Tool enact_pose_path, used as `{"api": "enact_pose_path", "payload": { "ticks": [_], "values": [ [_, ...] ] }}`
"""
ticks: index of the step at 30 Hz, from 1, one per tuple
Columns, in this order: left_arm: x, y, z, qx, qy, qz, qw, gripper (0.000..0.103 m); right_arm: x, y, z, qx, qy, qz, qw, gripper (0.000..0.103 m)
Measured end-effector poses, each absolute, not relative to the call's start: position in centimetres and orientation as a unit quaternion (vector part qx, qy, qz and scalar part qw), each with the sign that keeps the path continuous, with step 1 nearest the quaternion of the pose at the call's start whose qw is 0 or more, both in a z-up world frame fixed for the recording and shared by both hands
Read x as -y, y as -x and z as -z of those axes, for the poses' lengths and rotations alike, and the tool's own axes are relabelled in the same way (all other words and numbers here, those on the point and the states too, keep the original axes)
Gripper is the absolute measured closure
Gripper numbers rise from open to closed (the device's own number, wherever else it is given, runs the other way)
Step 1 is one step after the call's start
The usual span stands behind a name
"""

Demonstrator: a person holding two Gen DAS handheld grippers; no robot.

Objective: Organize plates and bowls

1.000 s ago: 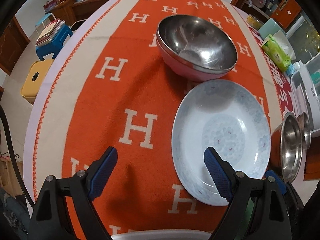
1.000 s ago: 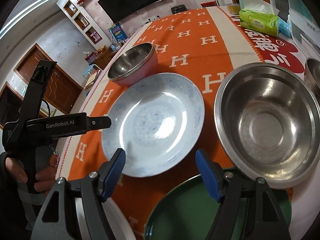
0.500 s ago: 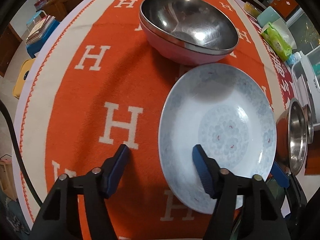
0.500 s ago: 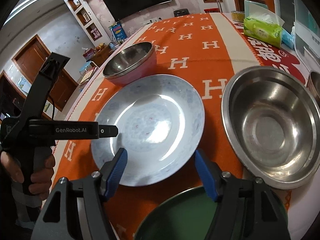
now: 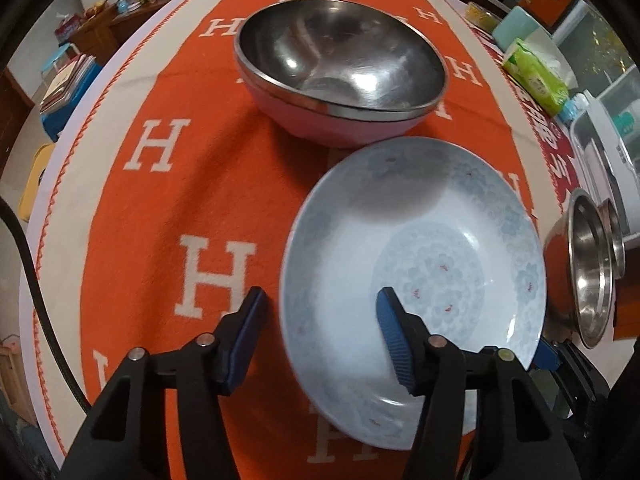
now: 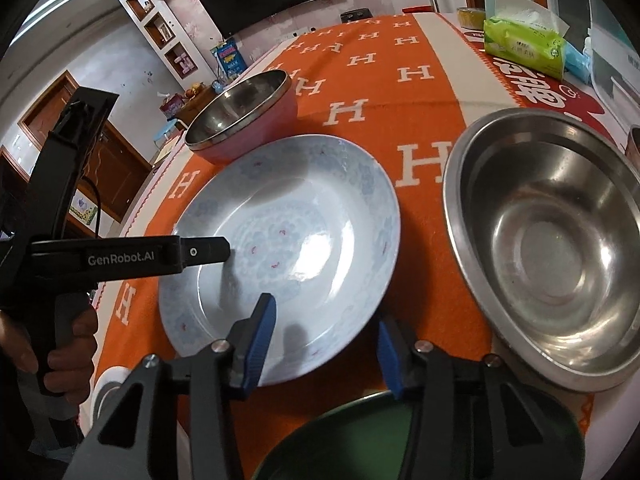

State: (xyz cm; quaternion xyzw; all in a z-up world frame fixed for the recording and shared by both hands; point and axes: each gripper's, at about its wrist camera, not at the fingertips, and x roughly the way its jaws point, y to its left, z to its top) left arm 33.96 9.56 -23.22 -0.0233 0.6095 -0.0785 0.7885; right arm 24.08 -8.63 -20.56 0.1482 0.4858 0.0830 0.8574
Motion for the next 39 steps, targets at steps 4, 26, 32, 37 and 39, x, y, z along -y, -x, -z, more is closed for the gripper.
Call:
{"api": "enact_pose_path", "payload": {
  "ticks": [4, 26, 32, 37, 39],
  "values": [
    [-8.7, -34.2, 23.3, -0.610, 0.015, 0.089, 0.788, 0.049, 9.1, -24.0, 20.7, -0.483, -0.153, -0.074, 0.859, 0.070],
    [-11.7, -34.2, 23.4, -0.622, 0.069, 0.102, 0.773, 0.081, 10.2, -24.2, 20.9, -0.489, -0.180, -0.080, 0.850, 0.083],
    [-12.2, -33.6, 23.3, -0.622, 0.077, 0.103, 0.772, 0.081, 10.1, -24.1, 20.7, -0.497, -0.175, -0.078, 0.846, 0.083],
    [-12.6, -32.7, 23.2, -0.627, 0.082, 0.106, 0.768, 0.081, 10.1, -23.7, 20.5, -0.499, -0.178, -0.080, 0.844, 0.084],
    [-12.9, -32.2, 23.1, -0.627, 0.085, 0.108, 0.766, 0.081, 10.0, -23.4, 20.4, -0.500, -0.173, -0.082, 0.844, 0.084]
  ]
}}
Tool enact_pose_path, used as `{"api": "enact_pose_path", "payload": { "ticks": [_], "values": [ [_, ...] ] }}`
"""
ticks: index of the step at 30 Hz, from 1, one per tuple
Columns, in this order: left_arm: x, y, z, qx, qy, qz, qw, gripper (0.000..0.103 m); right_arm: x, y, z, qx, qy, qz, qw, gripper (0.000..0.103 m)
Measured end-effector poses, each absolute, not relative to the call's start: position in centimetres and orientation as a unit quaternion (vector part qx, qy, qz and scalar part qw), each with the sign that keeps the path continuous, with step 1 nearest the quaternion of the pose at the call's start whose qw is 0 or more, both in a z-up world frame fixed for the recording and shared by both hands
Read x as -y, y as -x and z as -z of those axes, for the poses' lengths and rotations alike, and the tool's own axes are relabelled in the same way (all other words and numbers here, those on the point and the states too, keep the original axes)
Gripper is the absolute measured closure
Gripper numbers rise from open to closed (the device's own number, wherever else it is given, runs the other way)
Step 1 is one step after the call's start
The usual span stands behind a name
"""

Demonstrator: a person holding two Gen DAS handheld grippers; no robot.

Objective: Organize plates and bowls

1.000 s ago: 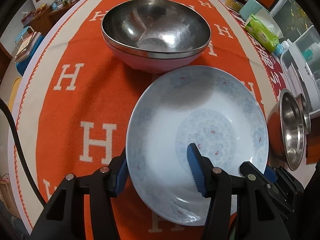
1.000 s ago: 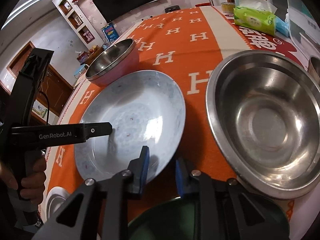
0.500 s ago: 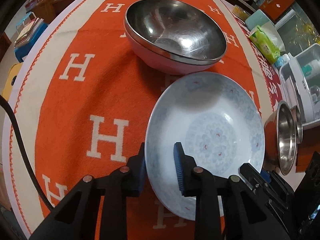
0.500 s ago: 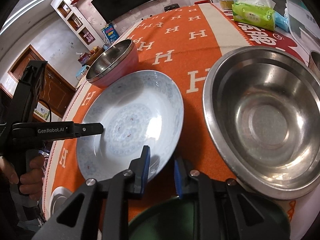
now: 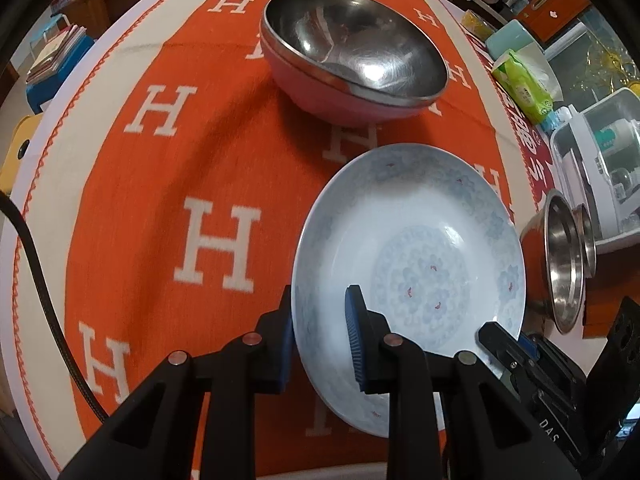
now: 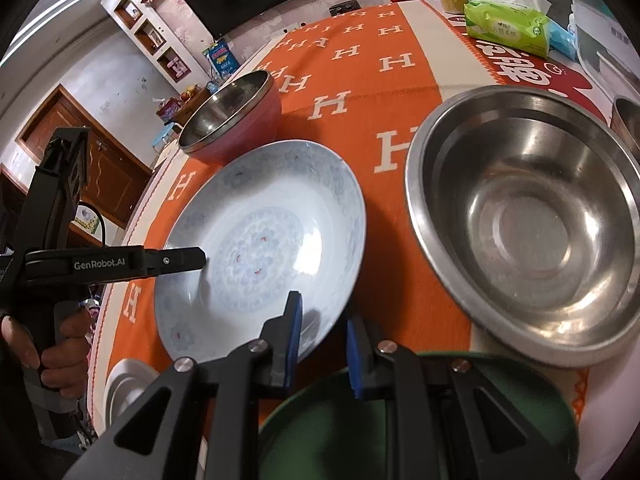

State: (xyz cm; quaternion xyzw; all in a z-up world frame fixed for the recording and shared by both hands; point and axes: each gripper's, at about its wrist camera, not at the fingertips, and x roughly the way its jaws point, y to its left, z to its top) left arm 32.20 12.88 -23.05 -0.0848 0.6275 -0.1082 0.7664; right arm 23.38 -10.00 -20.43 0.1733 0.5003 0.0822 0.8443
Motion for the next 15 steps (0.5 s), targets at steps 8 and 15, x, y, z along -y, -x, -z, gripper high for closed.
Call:
{"api": "enact_pose_path", "payload": {
  "ticks": [8, 15],
  "values": [
    [-14.3, -30.3, 21.8, -0.619, 0.100, 0.112, 0.771, 0.081, 9.4, -22.3, 19.2, -0.486, -0.158, -0.097, 0.854, 0.084],
    [-14.7, -28.8, 19.1, -0.595, 0.095, 0.125, 0.788, 0.081, 9.0, -21.3, 17.6, -0.470, -0.143, -0.103, 0.865, 0.084]
  ]
}}
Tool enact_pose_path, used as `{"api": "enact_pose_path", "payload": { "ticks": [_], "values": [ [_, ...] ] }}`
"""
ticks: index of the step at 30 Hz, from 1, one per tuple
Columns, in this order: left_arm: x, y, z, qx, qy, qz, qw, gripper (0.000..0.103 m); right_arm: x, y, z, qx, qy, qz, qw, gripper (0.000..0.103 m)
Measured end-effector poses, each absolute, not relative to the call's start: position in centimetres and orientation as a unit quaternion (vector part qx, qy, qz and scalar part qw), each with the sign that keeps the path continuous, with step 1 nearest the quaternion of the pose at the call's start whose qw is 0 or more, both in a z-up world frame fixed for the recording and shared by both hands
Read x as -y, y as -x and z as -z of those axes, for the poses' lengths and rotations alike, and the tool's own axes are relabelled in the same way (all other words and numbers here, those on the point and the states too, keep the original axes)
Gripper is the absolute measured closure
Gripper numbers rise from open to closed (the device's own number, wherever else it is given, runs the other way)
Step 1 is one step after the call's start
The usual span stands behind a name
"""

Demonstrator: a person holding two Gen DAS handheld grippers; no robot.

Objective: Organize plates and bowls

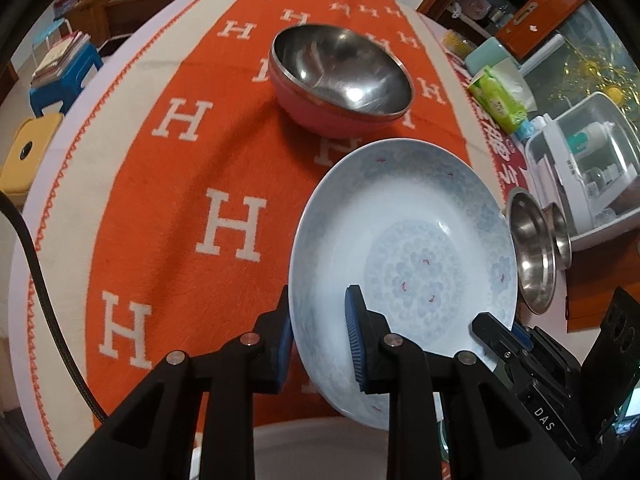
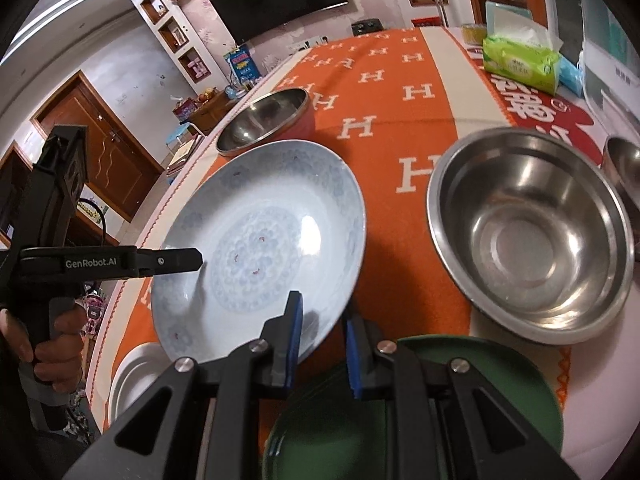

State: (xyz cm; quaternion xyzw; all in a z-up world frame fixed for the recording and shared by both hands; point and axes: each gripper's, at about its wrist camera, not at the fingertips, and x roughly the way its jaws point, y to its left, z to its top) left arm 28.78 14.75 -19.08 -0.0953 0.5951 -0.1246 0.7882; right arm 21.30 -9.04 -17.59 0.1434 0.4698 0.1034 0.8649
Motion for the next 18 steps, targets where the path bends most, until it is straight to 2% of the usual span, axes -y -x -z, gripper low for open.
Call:
{"api": "enact_pose_path", "payload": {
  "ticks": [18],
  "values": [
    [-15.9, -21.7, 13.1, -0.546, 0.095, 0.125, 0.823, 0.081, 7.9, -16.7, 13.2, -0.426, -0.124, -0.136, 0.886, 0.084]
  ]
}}
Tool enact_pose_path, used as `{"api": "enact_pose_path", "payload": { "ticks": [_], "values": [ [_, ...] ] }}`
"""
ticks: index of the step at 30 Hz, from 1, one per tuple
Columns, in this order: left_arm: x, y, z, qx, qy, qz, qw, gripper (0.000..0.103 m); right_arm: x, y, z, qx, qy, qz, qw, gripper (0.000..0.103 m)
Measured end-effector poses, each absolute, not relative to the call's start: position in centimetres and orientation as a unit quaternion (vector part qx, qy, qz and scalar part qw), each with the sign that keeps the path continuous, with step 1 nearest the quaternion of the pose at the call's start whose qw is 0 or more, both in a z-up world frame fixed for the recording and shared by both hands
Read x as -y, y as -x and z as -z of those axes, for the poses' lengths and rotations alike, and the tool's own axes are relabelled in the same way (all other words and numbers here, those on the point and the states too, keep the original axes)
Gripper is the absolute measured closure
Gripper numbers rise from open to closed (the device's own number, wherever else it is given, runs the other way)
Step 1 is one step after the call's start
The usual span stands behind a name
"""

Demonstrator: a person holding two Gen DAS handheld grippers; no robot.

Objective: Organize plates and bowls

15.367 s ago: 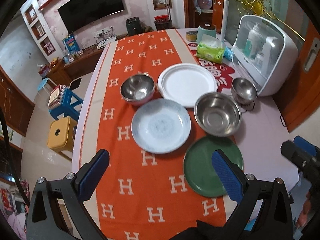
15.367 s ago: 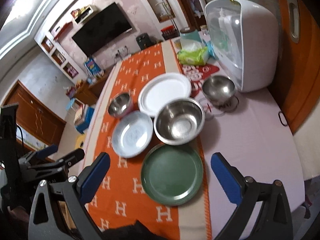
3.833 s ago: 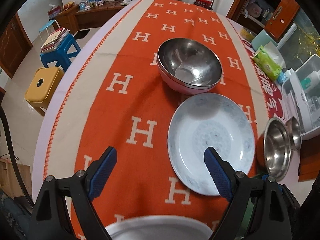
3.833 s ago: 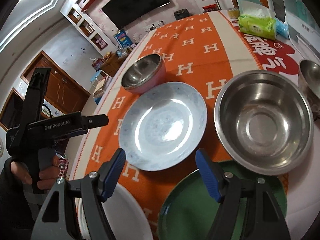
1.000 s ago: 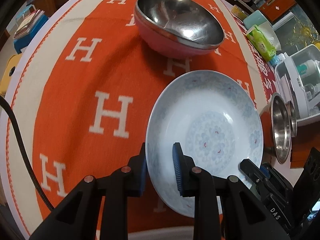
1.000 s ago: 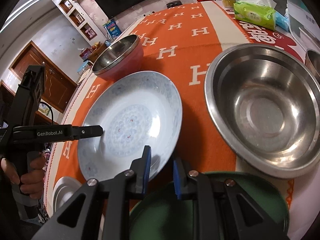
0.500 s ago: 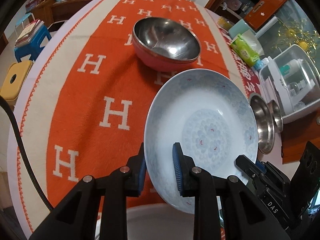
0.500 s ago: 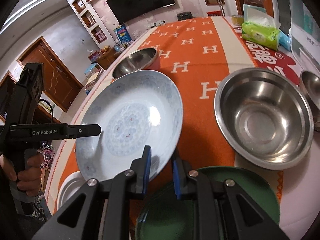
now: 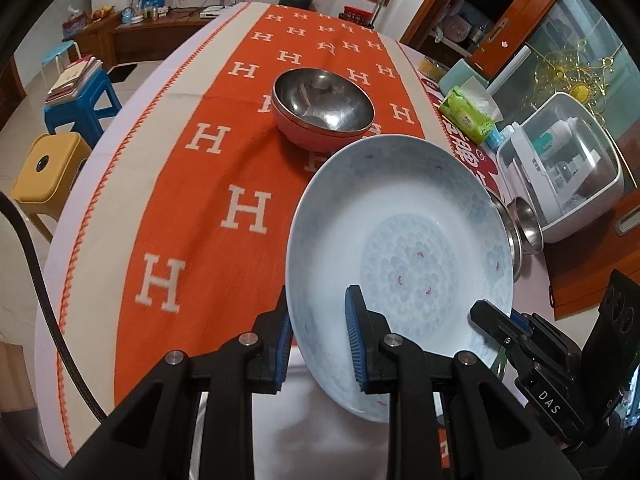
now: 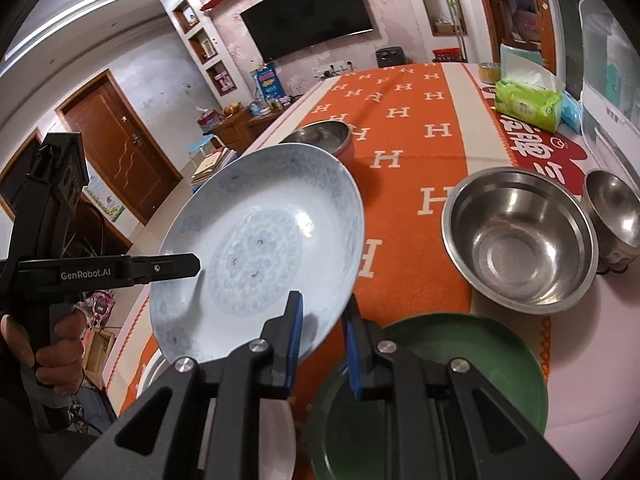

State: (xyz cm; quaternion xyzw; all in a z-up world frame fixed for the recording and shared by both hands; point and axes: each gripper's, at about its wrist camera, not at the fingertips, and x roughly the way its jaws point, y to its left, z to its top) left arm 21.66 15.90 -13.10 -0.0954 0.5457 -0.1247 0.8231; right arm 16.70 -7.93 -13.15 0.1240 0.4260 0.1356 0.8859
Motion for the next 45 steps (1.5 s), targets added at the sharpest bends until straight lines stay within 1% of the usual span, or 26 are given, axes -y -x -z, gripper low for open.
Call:
{"api": "enact_pose_path", "payload": {
  "ticks": [12, 20, 31, 45],
  "values": [
    [-17.2, -16.0, 11.1, -0.527, 0.103, 0.109, 0.836, 0.081, 6.7, -13.4, 11.7, -0.418, -0.096, -0.170, 0.887, 0.084],
    [-17.9, -13.0, 10.9, -0.526, 0.110, 0.099, 0.837, 0.080, 5.8, -11.1, 11.5, -0.424, -0.079, -0.185, 0.883, 0.084],
    [-19.1, -9.0, 12.0, -0.552, 0.107, 0.090, 0.822, 0.080, 4.2, -8.3, 12.3, -0.451, -0.069, -0.189, 0.870, 0.084],
    [-20.7, -7.7, 14.8, -0.598, 0.086, 0.101, 0.791, 0.080, 1.8, -6.3, 14.8, -0.503, -0.066, -0.170, 0.845, 0.084]
  ]
}}
